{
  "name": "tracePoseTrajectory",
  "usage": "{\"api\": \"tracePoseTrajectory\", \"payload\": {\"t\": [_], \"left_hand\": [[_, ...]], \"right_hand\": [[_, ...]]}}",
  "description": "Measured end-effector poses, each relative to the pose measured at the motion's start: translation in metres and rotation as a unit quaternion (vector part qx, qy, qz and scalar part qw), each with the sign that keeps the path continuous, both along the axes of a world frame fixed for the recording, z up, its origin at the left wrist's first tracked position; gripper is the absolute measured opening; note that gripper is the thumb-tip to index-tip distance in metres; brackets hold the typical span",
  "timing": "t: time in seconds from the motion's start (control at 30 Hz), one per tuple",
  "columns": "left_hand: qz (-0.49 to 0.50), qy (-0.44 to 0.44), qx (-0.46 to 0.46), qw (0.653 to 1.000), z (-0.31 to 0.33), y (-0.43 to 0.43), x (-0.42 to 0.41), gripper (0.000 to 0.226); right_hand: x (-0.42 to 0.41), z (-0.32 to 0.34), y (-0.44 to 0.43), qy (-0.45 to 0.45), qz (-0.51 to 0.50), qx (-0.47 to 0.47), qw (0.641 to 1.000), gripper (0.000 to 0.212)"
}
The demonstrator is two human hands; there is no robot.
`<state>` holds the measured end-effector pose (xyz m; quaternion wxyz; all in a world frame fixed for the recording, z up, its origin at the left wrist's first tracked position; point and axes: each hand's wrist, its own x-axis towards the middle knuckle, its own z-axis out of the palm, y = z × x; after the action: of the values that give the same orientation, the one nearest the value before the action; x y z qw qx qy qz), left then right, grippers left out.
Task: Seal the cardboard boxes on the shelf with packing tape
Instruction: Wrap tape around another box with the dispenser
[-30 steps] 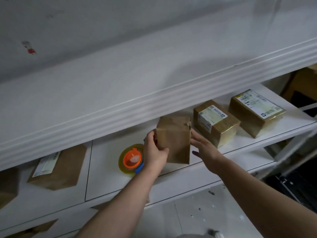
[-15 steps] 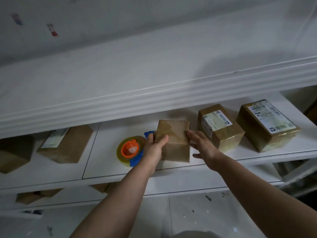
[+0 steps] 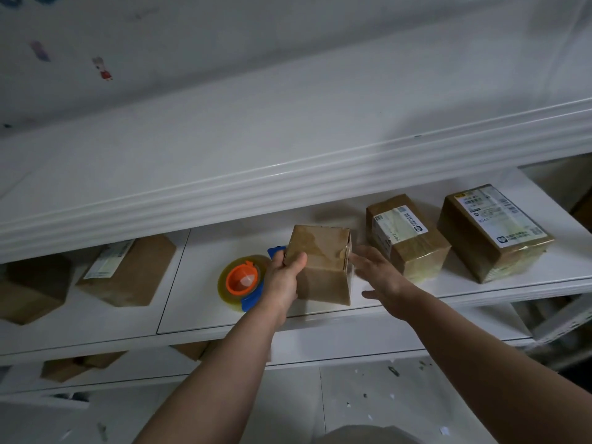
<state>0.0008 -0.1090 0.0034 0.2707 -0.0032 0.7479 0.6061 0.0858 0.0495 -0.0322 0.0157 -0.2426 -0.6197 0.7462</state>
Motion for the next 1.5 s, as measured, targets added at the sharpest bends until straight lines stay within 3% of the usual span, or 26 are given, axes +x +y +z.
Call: {"api": "tracePoseTrajectory", "payload": {"t": [0.1,0.17,0.3,0.37,0.43,0.57,0.67,0.73,0.83,0.93,1.0,1.1,1.2,1.27,1.5], "left_hand": [[-0.006,0.040,-0.025,0.999,0.000,-0.002,-0.005,0.007],[0.006,0.074,-0.031,0.997,-0.001,-0.001,-0.007,0.002],[0.074,0.141,-0.149,0.976,-0.006,0.005,-0.006,0.036],[0.130,0.102,-0.098,0.981,-0.007,0.006,-0.007,0.047],[0.152,0.070,-0.064,0.984,-0.003,0.008,-0.007,0.045],[0.112,0.002,0.011,0.994,0.008,0.010,-0.010,0.047],[0.036,-0.006,0.002,0.999,0.004,0.012,-0.004,0.020],[0.025,-0.009,-0.007,1.000,-0.001,0.012,-0.001,0.017],[0.035,-0.023,0.008,0.999,-0.001,0.012,-0.001,0.019],[0.042,-0.035,0.029,0.998,-0.002,0.010,-0.004,0.024],[0.044,0.014,-0.002,0.999,-0.003,0.010,-0.005,0.025],[0.071,0.110,-0.061,0.989,-0.003,0.009,-0.010,0.028],[0.083,0.041,-0.029,0.995,0.004,0.007,-0.012,0.031],[0.058,0.007,-0.039,0.998,0.003,0.006,-0.013,0.036],[0.043,0.013,-0.020,0.999,-0.007,0.008,-0.017,0.026]], "right_hand": [[-0.003,0.003,0.005,0.035,-0.013,0.001,0.999,0.064],[-0.003,0.008,0.003,0.041,0.036,0.055,0.997,0.054],[-0.002,0.000,-0.004,0.048,0.038,0.077,0.995,0.030],[-0.001,-0.002,-0.008,0.060,0.016,0.067,0.996,0.019],[0.000,-0.001,-0.010,0.069,-0.005,0.070,0.995,0.019],[-0.007,0.009,-0.007,0.050,-0.081,0.085,0.992,0.023],[-0.012,0.010,-0.004,0.027,-0.098,0.095,0.990,0.018],[-0.013,0.009,-0.003,0.035,-0.094,0.078,0.992,0.008],[-0.011,0.006,0.000,0.034,-0.079,0.086,0.993,0.025],[-0.008,0.005,0.002,-0.009,-0.027,0.084,0.996,0.072],[-0.007,0.000,0.001,-0.012,-0.004,0.062,0.998,0.088],[-0.007,-0.004,-0.004,0.025,-0.068,0.040,0.997,0.060],[-0.008,-0.005,-0.001,0.074,-0.142,0.011,0.987,0.019],[-0.009,-0.003,0.000,0.094,-0.127,-0.001,0.987,0.014],[-0.011,-0.007,-0.004,0.074,-0.132,0.003,0.988,0.014]]}}
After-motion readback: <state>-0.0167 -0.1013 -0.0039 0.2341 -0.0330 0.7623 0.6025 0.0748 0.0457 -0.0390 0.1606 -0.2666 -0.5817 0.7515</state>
